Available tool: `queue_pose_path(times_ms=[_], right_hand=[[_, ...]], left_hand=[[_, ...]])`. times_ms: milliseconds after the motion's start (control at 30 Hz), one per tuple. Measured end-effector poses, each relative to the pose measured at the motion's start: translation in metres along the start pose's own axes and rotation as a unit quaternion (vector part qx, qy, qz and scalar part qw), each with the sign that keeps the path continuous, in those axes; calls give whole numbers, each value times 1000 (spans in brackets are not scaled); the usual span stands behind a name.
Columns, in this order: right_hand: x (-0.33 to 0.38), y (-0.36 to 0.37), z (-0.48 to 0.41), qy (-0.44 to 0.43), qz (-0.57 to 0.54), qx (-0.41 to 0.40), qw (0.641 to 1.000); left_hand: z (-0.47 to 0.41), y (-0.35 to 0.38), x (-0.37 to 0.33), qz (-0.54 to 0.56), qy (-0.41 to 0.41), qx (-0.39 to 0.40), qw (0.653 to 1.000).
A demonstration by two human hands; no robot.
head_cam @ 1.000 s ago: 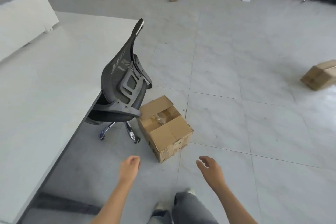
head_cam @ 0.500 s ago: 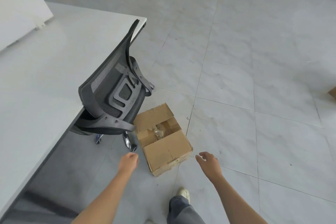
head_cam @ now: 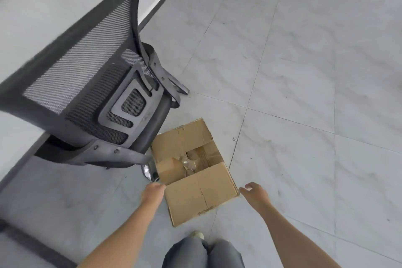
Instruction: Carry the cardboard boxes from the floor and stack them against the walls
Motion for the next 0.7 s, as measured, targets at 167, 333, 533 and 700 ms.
queue_pose_path(times_ms=[167, 333, 533, 700], right_hand=[[1, 41, -90, -9, 57, 28, 998], [2, 84, -158, -29, 115, 48, 992], [-15, 115, -204, 13, 82, 44, 996], [-23, 117, -215, 12, 67, -2, 998]], left_hand=[[-76, 32, 15, 5, -13, -12, 1000], [-137, 51, 41, 18, -62, 10, 998], [-172, 81, 62, 95, -95, 45, 990], [-174, 100, 71, 155, -71, 49, 984]])
Point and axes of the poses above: each hand's wrist, its own z-axis away from the middle knuckle, its own y-axis out of the palm, x = y × z, the point moved 1 cm from there along -z, towards the middle knuckle, and after that the axes turned 2 degrees about -z, right-handed, at the moved point
